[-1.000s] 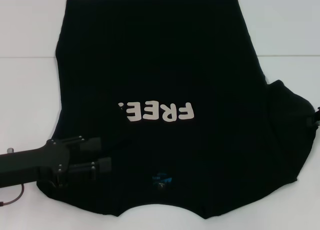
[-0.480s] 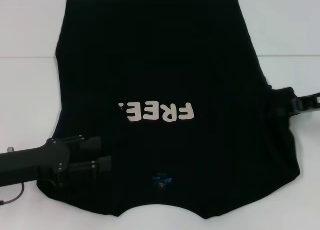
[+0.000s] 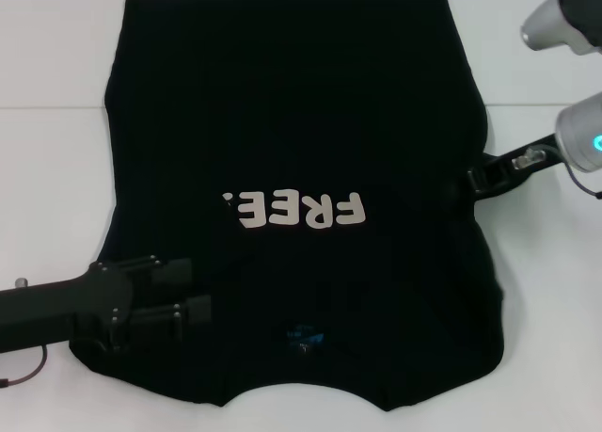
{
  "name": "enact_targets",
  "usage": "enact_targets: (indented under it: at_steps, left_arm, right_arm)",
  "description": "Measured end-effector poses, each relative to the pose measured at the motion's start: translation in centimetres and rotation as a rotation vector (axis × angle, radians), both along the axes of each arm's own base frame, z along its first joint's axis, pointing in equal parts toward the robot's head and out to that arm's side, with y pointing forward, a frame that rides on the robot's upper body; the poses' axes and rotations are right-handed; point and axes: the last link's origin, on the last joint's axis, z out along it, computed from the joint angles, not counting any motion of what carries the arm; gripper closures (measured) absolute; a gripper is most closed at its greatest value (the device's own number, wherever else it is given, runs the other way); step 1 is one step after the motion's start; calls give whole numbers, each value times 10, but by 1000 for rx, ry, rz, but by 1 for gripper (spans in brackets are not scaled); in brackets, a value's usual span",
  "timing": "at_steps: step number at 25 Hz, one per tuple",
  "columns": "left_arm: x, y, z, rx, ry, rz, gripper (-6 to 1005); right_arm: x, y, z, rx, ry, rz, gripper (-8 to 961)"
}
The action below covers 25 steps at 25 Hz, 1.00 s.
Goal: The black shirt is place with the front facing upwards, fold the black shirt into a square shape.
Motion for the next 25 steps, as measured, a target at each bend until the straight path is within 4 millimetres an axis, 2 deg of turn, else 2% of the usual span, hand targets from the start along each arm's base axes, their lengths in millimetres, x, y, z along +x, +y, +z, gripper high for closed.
enact_targets:
  at_steps: [8,14,19,21,25]
  left_arm:
    - [-1,-1,-1,0,-3,4,247]
    - [0,-2,-3,-1,-9,7,247]
    - [0,-3,-5,-7,-20,15,247]
    - [0,-3,-5,-7,-22,16,246]
    - [0,-3,-5,-7,-28,26,246]
  right_arm:
    - [-26,1,-22,-56,-41,79,928]
    - [-45,-6,-44,-121,-35,196,923]
    - [-48,-12,-50,-144,44,267,748]
    - [-39,-10,-46,-107,68,224,668]
    - [-8,-6,-24,-20,82,54,508]
